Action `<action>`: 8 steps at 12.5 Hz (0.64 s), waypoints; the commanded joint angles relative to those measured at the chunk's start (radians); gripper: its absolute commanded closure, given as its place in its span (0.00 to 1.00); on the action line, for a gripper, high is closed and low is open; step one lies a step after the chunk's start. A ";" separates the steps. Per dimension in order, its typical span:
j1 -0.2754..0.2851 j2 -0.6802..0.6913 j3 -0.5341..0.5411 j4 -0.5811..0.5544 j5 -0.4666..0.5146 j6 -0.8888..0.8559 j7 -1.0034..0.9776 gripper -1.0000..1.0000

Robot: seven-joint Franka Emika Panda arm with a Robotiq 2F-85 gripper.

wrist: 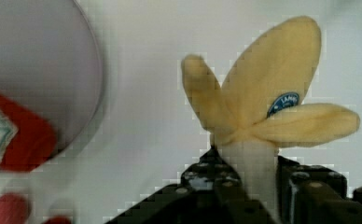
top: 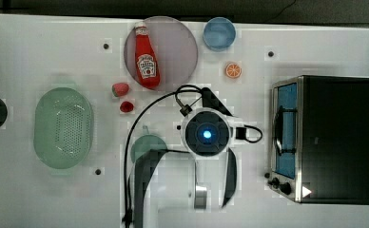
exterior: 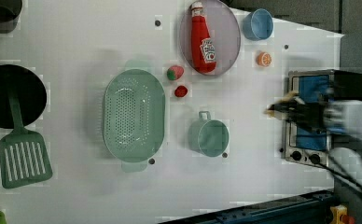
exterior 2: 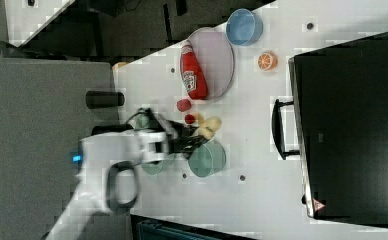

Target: Pick banana from table and place on oven.

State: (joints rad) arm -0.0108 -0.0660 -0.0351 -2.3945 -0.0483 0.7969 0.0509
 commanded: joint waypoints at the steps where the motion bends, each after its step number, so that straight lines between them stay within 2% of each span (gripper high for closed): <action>1: -0.011 -0.164 -0.018 0.109 0.022 -0.204 0.027 0.74; 4: -0.031 -0.239 -0.072 0.160 0.020 -0.374 0.023 0.74; 8: -0.055 -0.220 -0.213 0.193 -0.004 -0.385 -0.177 0.74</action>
State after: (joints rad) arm -0.0311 -0.3560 -0.2051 -2.1797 -0.0512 0.4182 -0.0189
